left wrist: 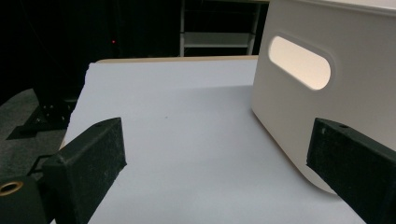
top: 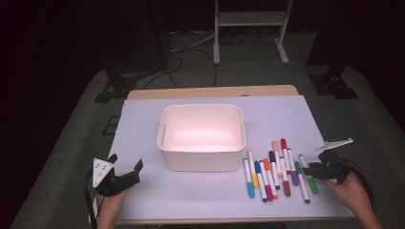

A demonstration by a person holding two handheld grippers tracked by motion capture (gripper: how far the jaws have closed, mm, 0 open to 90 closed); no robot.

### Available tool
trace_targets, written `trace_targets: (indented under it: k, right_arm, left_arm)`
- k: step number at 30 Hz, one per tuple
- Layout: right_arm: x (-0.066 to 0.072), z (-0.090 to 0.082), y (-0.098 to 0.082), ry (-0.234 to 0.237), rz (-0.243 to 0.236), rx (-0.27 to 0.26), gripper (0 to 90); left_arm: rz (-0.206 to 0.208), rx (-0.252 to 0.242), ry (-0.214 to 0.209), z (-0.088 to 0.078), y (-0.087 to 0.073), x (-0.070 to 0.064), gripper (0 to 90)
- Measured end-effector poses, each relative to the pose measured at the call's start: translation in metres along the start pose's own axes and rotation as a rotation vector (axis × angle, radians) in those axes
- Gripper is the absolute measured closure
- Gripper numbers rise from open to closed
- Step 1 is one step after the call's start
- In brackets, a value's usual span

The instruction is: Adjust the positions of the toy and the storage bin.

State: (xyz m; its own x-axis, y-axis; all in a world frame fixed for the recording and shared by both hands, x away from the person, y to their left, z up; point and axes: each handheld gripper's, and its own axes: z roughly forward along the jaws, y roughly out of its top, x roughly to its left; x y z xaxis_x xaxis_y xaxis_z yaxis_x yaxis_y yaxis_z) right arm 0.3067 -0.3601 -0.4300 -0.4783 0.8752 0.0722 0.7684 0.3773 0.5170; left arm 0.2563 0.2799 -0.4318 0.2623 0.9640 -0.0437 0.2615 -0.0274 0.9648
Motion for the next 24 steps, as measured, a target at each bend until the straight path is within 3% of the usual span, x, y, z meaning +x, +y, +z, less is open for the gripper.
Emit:
trace_targets:
  k: [4, 12, 19, 24]
  right_arm:
    - [0.004, -0.004, -0.001, -0.057, -0.028, 0.029, 64.2]
    - [0.007, -0.002, -0.005, -0.101, -0.024, 0.050, 67.7]
    - [0.004, -0.001, -0.006, -0.089, 0.014, 0.047, 75.5]
    - [-0.010, -0.006, -0.008, 0.003, 0.094, 0.018, 75.7]
  left_arm:
    - [0.002, -0.003, -0.005, 0.001, 0.000, -0.002, 3.2]
    - [0.000, -0.001, -0.003, 0.000, 0.000, -0.001, 3.4]
    - [-0.003, -0.001, -0.010, 0.001, 0.000, -0.002, 3.4]
    - [-0.009, 0.016, -0.017, 0.003, -0.001, -0.002, 3.3]
